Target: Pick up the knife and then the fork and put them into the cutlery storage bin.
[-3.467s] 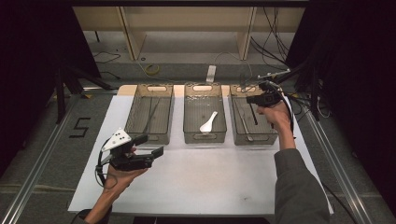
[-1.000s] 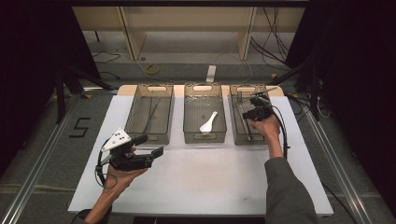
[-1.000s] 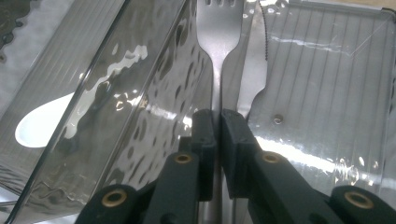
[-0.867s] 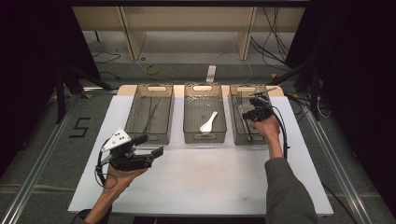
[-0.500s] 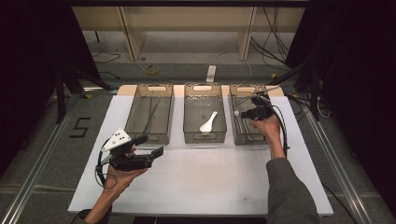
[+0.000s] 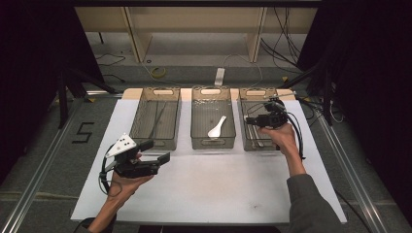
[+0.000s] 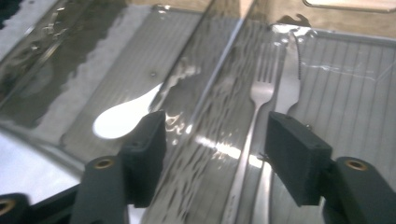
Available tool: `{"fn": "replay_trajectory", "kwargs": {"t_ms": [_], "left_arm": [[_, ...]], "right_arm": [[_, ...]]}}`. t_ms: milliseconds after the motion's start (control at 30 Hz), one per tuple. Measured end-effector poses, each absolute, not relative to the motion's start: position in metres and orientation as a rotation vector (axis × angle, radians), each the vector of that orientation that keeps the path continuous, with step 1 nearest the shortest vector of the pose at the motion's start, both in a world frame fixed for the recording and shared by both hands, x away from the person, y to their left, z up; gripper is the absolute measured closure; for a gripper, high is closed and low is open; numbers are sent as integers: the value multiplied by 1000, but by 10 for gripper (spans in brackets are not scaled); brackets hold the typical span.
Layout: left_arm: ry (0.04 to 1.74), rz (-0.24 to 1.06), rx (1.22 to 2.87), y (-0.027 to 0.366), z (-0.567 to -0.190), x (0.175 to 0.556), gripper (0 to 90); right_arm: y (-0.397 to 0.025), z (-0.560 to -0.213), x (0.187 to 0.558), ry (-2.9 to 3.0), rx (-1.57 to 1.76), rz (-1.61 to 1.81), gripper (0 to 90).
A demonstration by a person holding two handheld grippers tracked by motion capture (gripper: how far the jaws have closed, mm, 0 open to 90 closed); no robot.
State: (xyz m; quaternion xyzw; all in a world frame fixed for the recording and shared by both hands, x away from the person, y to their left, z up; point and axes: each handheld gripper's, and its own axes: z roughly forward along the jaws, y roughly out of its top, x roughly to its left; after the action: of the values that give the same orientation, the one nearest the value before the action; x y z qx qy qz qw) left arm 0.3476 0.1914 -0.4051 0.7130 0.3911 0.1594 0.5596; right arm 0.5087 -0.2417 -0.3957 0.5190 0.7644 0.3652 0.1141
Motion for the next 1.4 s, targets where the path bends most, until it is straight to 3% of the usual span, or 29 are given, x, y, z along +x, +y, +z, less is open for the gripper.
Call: {"fn": "replay_trajectory", "kwargs": {"t_ms": [567,1400], "left_arm": [[937,354,1669,192,-406,349,162],[910,301,1681,190,-407,348,162]], "right_arm": [[-224,-387,440,2220,1324,1258,254],[-213,-407,371,2236,1139,1468,249]]}}
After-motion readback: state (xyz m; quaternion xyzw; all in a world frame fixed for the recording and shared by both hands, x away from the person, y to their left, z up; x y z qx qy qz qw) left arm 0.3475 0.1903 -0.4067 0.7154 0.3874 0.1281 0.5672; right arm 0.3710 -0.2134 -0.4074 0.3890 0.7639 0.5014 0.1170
